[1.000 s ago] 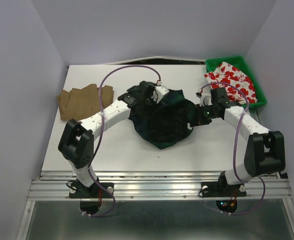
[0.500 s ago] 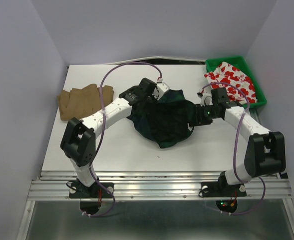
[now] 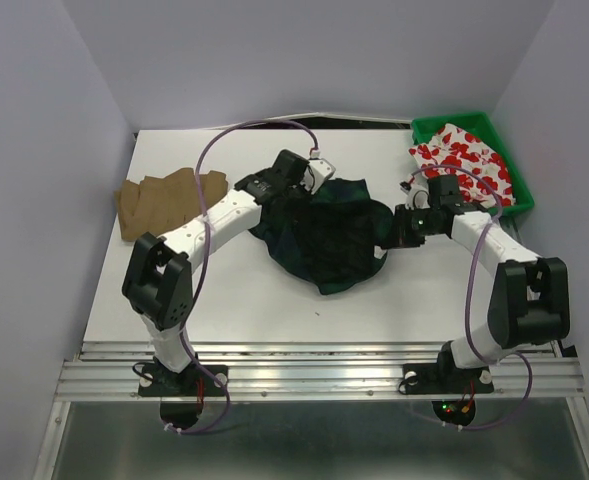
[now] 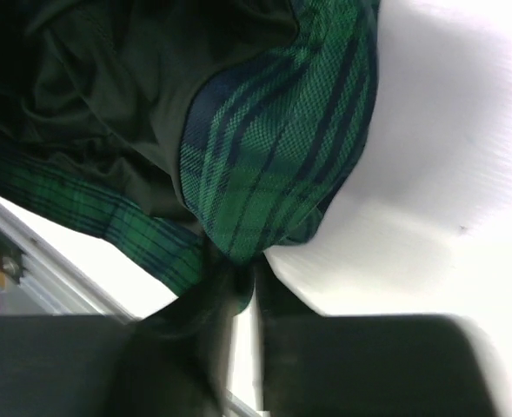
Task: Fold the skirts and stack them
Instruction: Flatten the skirt out
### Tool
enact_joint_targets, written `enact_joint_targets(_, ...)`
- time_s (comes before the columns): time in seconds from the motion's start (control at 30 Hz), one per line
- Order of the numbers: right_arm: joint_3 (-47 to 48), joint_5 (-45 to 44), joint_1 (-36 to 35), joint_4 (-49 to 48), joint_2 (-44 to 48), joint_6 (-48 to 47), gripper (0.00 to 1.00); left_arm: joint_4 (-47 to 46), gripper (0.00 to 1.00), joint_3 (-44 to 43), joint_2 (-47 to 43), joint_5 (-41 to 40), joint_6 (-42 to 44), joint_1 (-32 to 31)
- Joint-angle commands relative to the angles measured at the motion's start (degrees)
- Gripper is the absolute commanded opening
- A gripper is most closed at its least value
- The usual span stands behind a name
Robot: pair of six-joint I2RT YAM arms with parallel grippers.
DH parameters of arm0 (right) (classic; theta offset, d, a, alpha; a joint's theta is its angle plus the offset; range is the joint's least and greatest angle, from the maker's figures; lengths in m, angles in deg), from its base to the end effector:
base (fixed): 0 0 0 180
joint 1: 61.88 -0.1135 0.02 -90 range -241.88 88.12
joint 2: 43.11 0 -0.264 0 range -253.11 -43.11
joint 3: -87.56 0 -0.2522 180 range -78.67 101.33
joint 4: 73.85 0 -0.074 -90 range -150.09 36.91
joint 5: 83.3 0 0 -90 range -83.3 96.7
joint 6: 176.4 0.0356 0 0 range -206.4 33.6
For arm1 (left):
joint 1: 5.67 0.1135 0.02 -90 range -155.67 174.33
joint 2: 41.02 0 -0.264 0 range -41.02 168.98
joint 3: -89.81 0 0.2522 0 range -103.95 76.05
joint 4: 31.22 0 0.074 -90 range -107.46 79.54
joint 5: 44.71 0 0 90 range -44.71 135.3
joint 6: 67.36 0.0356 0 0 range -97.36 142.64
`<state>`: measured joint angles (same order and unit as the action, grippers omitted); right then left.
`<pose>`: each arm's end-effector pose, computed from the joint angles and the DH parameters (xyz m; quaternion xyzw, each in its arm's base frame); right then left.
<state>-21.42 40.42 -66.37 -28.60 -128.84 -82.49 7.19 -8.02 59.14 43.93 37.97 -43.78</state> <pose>0.2937 0.0429 0.2230 -0.0798 0.9239 0.2975 0.2268 0.3165 -0.2472 0.2916 0.4043 0.8141 -0.0717 0.4107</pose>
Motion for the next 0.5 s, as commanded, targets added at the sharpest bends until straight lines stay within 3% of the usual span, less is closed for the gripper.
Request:
enact_joint_targets(0.0,-0.3,5.1,0.1,-3.8,-1.3,0.7,0.01,1.1,0.0,-4.0,0.1,1.0,-2.1,2.5)
enact_joint_targets(0.17,3.5,-3.0,0.1,-3.7,3.0,0.0,0.01,1.8,0.0,-5.5,-2.2,1.9,-3.1,6.5)
enact_joint_targets(0.37,15.0,-31.6,0.6,-2.8,5.1,-6.9,0.01,-1.0,0.0,-10.4,-8.0,-9.0,-0.3,13.0)
enact_joint_targets(0.47,22.4,-37.7,0.6,-3.2,4.4,-11.1,0.01,-5.8,0.0,-11.6,-11.6,-13.5,3.0,13.9)
